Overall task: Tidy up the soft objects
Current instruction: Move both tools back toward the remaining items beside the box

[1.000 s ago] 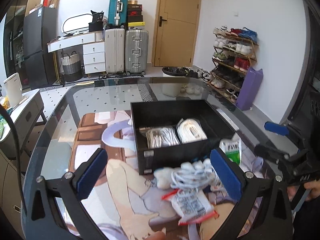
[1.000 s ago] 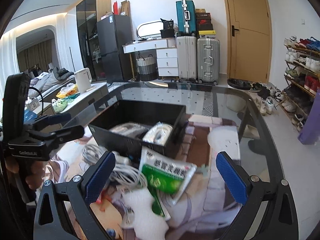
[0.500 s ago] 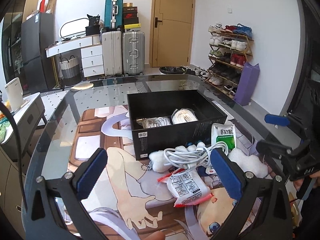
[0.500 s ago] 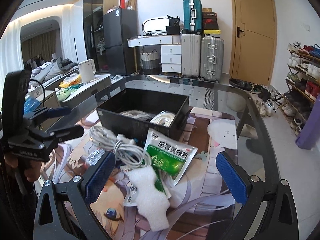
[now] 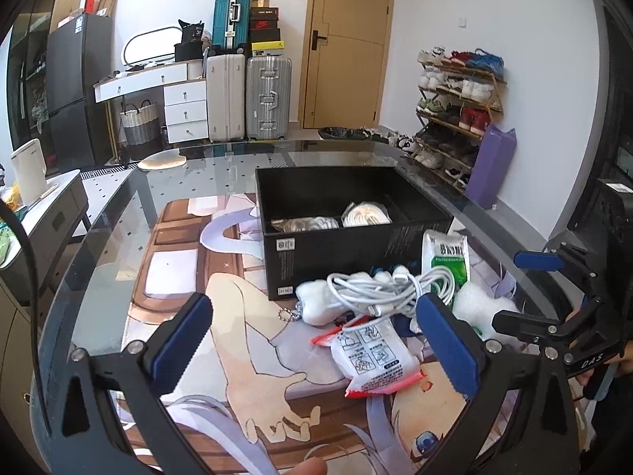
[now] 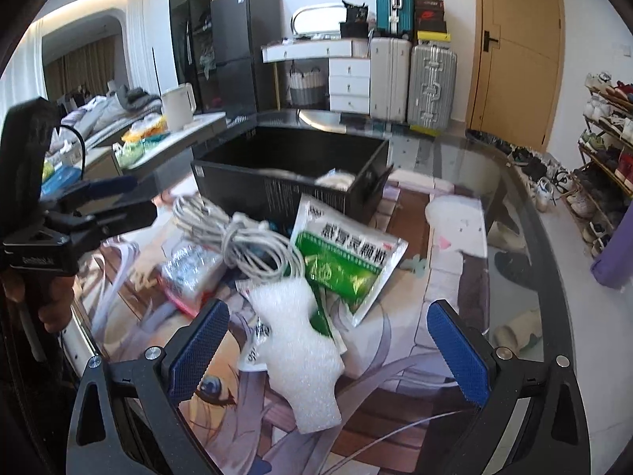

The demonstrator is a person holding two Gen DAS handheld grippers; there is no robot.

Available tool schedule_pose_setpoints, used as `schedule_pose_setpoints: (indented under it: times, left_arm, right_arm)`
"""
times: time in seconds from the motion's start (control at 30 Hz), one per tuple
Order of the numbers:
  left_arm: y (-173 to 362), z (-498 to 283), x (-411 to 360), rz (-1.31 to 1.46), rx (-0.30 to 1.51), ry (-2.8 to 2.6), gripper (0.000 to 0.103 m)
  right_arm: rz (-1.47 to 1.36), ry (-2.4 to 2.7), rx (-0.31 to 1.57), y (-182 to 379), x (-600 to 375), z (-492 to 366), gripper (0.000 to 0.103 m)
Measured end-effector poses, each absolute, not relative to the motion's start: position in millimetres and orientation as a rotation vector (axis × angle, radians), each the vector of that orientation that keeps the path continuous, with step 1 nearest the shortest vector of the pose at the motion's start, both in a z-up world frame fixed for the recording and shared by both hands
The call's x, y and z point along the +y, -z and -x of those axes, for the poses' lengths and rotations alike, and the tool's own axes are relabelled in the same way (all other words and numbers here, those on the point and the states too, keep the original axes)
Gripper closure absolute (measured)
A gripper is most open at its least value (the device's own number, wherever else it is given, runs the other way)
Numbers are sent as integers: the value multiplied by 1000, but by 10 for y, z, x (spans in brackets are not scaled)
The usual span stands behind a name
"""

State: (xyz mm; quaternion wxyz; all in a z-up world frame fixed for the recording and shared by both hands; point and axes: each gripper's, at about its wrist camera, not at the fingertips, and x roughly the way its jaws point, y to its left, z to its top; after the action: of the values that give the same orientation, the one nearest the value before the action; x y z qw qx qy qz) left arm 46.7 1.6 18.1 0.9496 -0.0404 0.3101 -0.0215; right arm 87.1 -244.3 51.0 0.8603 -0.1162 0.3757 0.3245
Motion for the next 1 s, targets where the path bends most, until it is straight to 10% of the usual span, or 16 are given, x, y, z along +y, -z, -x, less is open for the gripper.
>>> schedule_pose_setpoints:
  times: [0.6, 1.0]
  left_arm:
    - [-2, -524, -127, 29, 708, 76, 0]
    - [106, -539, -254, -3, 770, 112, 0]
  right_arm:
    - [281, -719, 836, -350, -2494, -895, 6]
    - [259, -780, 877, -269, -2454, -863, 32]
